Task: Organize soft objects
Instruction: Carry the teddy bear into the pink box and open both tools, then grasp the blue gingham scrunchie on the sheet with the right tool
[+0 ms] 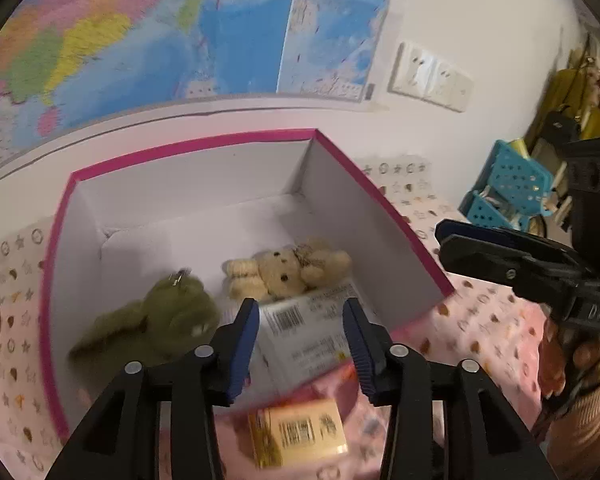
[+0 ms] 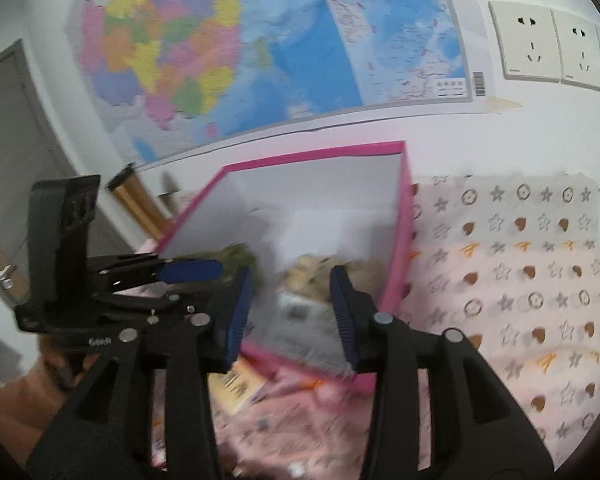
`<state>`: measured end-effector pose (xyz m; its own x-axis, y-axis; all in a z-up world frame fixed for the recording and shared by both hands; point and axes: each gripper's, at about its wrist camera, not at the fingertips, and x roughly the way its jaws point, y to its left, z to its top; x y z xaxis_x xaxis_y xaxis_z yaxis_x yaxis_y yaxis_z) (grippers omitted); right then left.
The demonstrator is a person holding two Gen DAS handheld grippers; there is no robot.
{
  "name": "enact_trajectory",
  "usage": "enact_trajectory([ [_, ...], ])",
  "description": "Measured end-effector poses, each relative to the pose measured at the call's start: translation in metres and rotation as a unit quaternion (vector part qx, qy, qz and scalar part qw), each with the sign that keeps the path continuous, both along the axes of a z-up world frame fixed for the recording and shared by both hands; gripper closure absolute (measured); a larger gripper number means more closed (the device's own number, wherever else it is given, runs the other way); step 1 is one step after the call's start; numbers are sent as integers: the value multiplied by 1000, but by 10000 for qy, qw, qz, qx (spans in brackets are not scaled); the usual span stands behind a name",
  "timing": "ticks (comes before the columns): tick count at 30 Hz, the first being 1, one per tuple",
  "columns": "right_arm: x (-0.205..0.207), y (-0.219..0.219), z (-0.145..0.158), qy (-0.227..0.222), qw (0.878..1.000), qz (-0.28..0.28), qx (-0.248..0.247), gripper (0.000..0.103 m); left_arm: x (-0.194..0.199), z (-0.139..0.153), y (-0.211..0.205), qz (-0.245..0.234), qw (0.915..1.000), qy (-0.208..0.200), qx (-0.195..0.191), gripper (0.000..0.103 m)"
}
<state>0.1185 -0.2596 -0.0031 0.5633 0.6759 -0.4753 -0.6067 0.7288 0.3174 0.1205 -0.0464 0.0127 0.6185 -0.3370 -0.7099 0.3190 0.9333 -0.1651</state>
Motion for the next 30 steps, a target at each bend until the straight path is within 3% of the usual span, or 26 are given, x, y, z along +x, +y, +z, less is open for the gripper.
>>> enact_trajectory([
  [4, -21, -2, 0, 323, 9979, 504, 250, 57, -28, 3, 18, -42, 9998, -95, -161, 52],
  [11, -53, 9, -20, 739, 9915, 1008, 365, 57, -60, -24, 42, 113, 9992, 163, -344, 52],
  [19, -72, 2, -52, 1036, 9913, 795, 169, 57, -81, -54, 40, -69, 9973, 547, -481, 52],
  [21, -78, -11, -59, 1167, 9907, 669, 181, 49, -89, -54, 33, -217, 9969, 544, -526, 52],
  [23, -87, -24, -66, 1225, 9909, 544, 133, 32, -93, -53, 26, -384, 9962, 544, -569, 52],
  [30, -114, -38, -93, 1511, 9874, 397, -257, 31, -106, -47, -14, -1107, 9911, 461, -576, 52],
])
